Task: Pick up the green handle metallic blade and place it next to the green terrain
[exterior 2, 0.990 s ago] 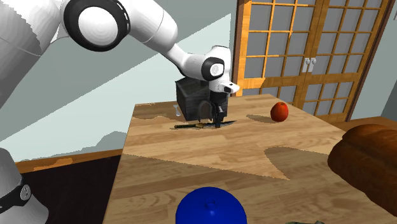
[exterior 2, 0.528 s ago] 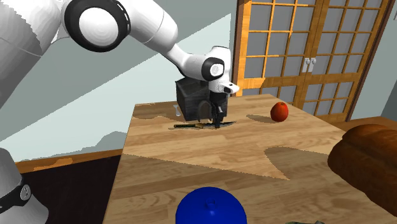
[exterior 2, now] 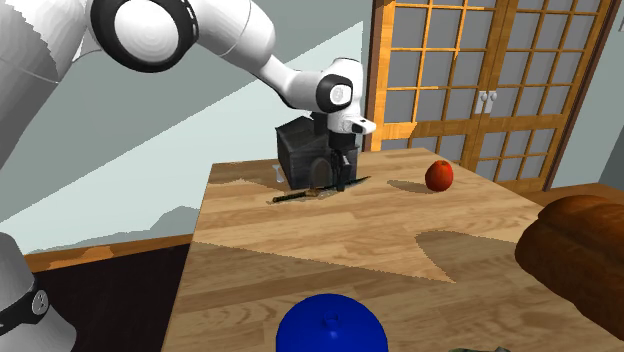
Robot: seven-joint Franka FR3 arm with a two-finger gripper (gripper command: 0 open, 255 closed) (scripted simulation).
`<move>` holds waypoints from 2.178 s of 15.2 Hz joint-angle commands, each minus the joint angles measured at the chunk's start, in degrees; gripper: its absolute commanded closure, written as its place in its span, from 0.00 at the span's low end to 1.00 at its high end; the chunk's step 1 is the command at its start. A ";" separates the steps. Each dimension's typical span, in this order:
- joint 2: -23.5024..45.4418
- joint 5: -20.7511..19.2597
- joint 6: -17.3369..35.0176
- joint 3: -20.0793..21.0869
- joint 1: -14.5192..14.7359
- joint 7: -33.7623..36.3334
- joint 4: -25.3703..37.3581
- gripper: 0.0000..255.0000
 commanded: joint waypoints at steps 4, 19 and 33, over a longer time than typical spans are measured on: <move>-1.69 0.37 -2.86 0.34 0.09 -0.14 1.53 1.00; -10.39 1.99 -4.90 0.09 -5.11 -5.47 -4.95 1.00; -19.73 4.47 0.49 -3.57 -18.07 -21.69 -19.15 1.00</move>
